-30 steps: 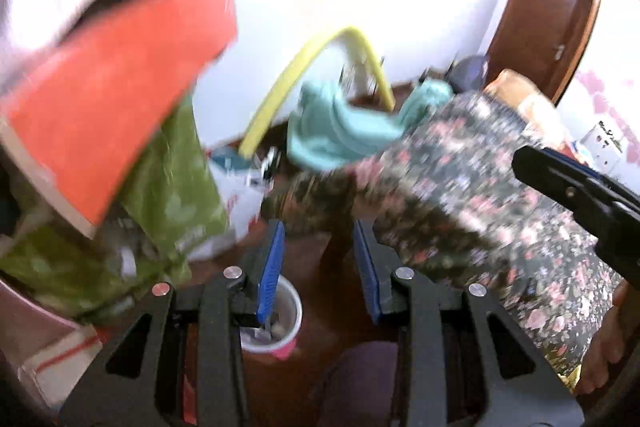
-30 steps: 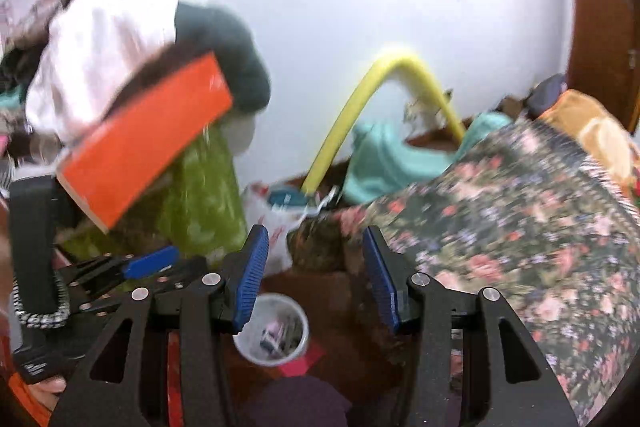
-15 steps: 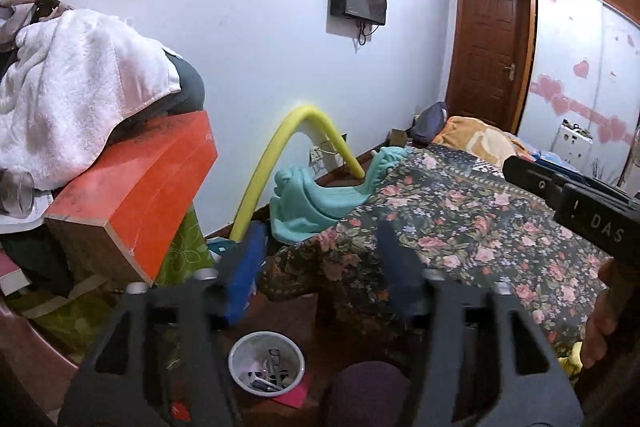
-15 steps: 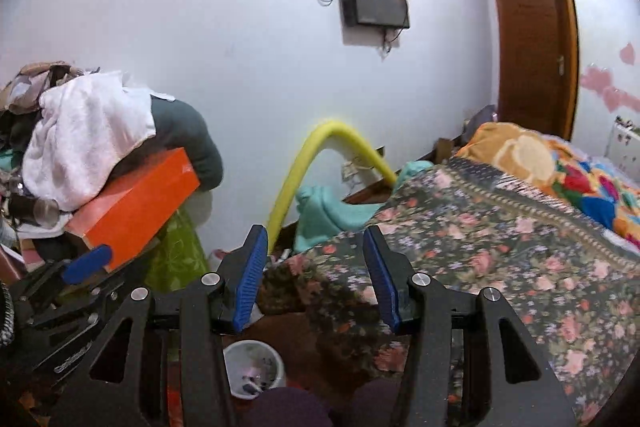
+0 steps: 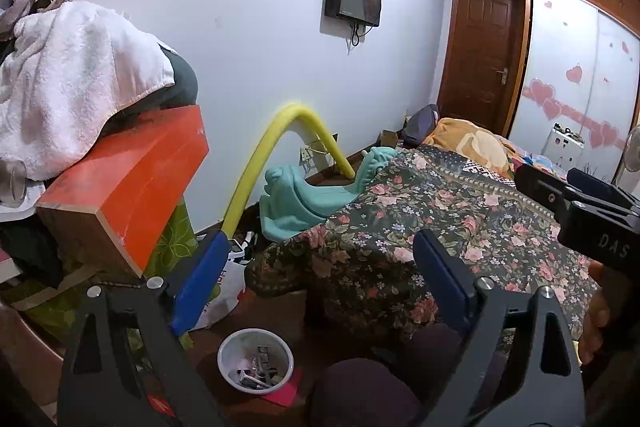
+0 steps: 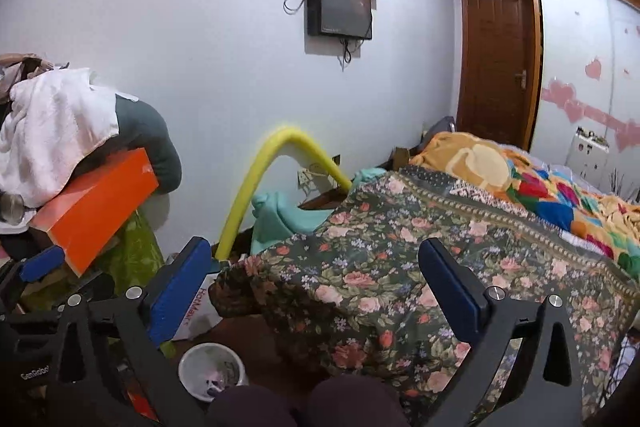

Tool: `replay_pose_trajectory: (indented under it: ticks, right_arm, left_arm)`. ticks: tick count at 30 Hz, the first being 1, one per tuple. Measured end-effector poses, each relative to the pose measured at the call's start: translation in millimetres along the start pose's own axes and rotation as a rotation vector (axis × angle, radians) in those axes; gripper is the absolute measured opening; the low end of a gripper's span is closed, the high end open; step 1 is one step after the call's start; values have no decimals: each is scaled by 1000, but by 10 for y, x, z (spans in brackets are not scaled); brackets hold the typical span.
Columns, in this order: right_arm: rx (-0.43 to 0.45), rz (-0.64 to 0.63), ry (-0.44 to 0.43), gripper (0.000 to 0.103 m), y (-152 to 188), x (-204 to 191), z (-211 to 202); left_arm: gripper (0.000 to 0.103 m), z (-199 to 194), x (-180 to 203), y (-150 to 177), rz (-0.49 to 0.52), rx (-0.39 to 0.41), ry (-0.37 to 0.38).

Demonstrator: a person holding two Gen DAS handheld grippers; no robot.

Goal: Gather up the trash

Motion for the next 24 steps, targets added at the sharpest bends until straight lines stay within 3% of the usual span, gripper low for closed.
replay_pose_trajectory:
  ticks: [24]
  right_arm:
    - [-34,45,16,103,22,112,78]
  left_arm:
    - [94,36,74,38,21,-14,-9]
Point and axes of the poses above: each gripper's, at about its wrist camera, not at the fingertips, and z roughly the way its jaws point, x to its right, y to its underside, the point moved 10 cm from there along z, roughly the way its jaws point, and after that the axes turned 4 degrees about -y, right-handed, at the moved point
